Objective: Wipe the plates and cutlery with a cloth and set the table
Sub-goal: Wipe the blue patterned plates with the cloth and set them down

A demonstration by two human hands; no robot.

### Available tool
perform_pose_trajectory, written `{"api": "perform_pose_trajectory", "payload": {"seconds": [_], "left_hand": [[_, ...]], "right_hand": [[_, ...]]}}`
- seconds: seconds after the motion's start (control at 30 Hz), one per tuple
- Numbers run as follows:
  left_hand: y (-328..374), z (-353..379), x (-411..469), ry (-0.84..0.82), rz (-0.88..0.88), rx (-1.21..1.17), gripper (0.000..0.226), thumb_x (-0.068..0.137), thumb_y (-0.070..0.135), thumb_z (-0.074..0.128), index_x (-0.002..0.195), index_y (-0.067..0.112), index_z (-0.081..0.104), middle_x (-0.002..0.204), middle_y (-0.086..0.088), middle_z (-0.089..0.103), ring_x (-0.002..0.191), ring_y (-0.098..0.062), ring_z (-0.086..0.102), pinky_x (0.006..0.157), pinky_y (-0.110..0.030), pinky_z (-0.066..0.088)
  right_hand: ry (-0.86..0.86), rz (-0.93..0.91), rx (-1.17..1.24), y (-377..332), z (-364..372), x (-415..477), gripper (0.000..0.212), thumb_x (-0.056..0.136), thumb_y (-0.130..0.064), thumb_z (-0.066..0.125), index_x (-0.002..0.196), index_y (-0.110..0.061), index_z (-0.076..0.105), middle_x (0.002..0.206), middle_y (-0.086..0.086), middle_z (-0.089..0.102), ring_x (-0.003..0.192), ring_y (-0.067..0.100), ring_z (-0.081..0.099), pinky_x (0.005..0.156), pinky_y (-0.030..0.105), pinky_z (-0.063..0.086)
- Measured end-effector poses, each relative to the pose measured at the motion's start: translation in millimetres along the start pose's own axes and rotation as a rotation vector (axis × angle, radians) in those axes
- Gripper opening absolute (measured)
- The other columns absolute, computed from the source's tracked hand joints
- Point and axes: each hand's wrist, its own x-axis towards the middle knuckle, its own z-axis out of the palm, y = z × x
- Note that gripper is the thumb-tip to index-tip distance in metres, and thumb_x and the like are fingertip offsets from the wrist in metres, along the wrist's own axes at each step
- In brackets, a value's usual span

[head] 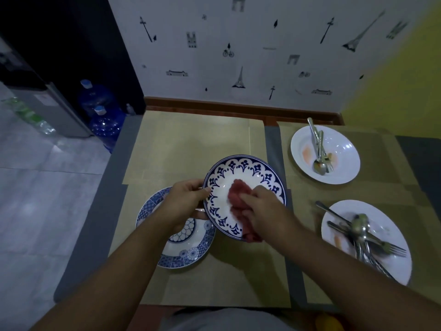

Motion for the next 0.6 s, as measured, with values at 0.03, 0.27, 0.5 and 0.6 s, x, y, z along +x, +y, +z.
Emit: {"api": "perform_pose_trajectory", "payload": {"seconds": [0.03,0.27,0.5,0.6], "left_hand": [[-0.4,2.1,-1.1,-0.016,-0.003,-0.001,0.022,0.102,0.010,0.053,0.114,0.015,0.071,0.096,-0.012,0.078,0.083,-0.026,0.076,0.064,-0.038,0.061],[-0.3,0.3,-2.3,-0.057,0.002,-0.013,0.023,0.103,0.012,0.052,0.117,0.014,0.071,0.103,-0.015,0.077,0.091,-0.030,0.075,0.070,-0.043,0.062],[-0.6,8.5,-0.2,-0.053,0.011,0.041,0.024,0.103,0.010,0.052,0.116,0.015,0.071,0.101,-0.012,0.077,0.090,-0.027,0.076,0.064,-0.037,0.061],[-0.1,5.1,0.4,-0.026,0.024,-0.007,0.024,0.102,0.009,0.053,0.116,0.015,0.071,0.102,-0.014,0.077,0.090,-0.029,0.075,0.065,-0.038,0.061]], "right_hand": [[-0.024,0.002,0.114,-4.5,3.8,0.4,0.030,0.094,-0.024,0.057,0.122,-0.017,0.049,0.122,0.004,0.045,0.095,0.011,0.053,0.069,0.015,0.047],[-0.169,-0.369,-0.023,5.8,-5.7,5.1,0.062,0.091,-0.023,0.064,0.146,-0.031,0.035,0.147,0.003,0.029,0.123,0.026,0.045,0.099,0.038,0.048],[0.113,-0.333,-0.161,-2.7,9.9,20.8,0.053,0.088,-0.021,0.062,0.139,-0.014,0.049,0.133,0.006,0.053,0.119,0.026,0.040,0.086,0.037,0.050],[0.185,-0.313,-0.227,4.5,8.8,34.7,0.042,0.091,-0.027,0.054,0.132,-0.018,0.052,0.128,0.006,0.054,0.113,0.025,0.048,0.083,0.043,0.053]]}}
